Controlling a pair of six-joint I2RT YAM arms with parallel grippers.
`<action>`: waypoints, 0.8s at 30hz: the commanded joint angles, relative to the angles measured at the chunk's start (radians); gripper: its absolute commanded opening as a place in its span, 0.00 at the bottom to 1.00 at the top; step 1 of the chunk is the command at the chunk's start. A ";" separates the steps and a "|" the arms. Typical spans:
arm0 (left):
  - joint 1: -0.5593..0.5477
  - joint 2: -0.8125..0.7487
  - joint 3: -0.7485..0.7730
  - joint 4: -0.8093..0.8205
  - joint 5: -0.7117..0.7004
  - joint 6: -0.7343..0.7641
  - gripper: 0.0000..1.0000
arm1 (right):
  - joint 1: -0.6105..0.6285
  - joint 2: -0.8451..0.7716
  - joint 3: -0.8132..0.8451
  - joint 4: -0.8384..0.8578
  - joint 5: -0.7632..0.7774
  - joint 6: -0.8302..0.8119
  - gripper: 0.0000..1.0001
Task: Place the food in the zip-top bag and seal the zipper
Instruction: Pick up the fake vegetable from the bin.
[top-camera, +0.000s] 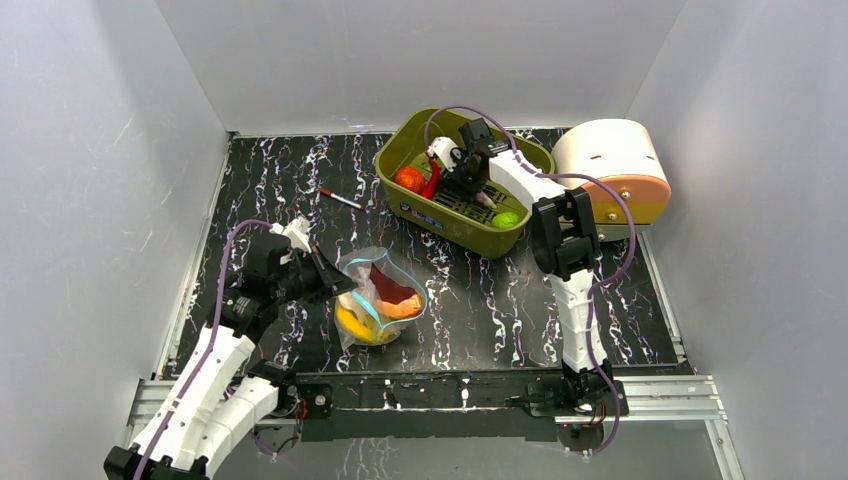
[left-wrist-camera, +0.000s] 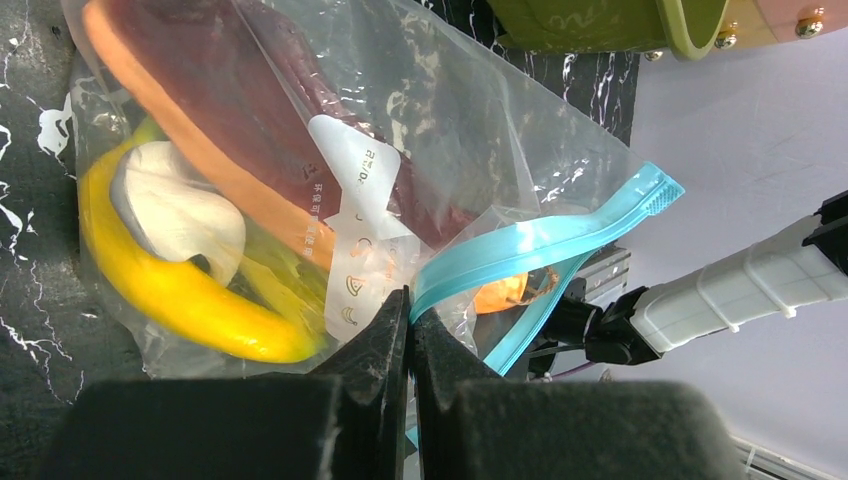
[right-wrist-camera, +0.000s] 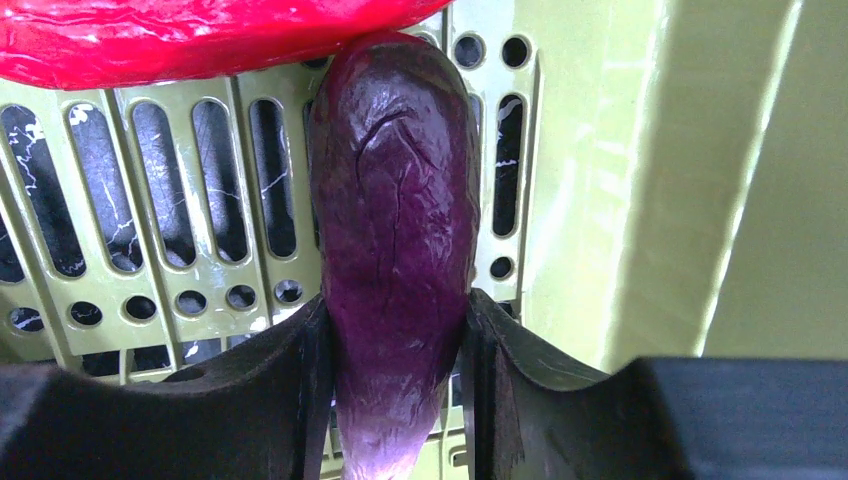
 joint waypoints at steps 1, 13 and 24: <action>0.003 -0.019 0.029 -0.022 -0.003 0.015 0.00 | 0.015 -0.073 -0.007 0.032 0.018 0.003 0.27; 0.003 -0.057 0.056 -0.024 -0.069 0.021 0.00 | 0.081 -0.172 0.012 0.097 0.190 0.128 0.28; 0.003 -0.102 0.020 0.083 -0.107 -0.001 0.00 | 0.142 -0.279 0.047 0.104 0.339 0.358 0.27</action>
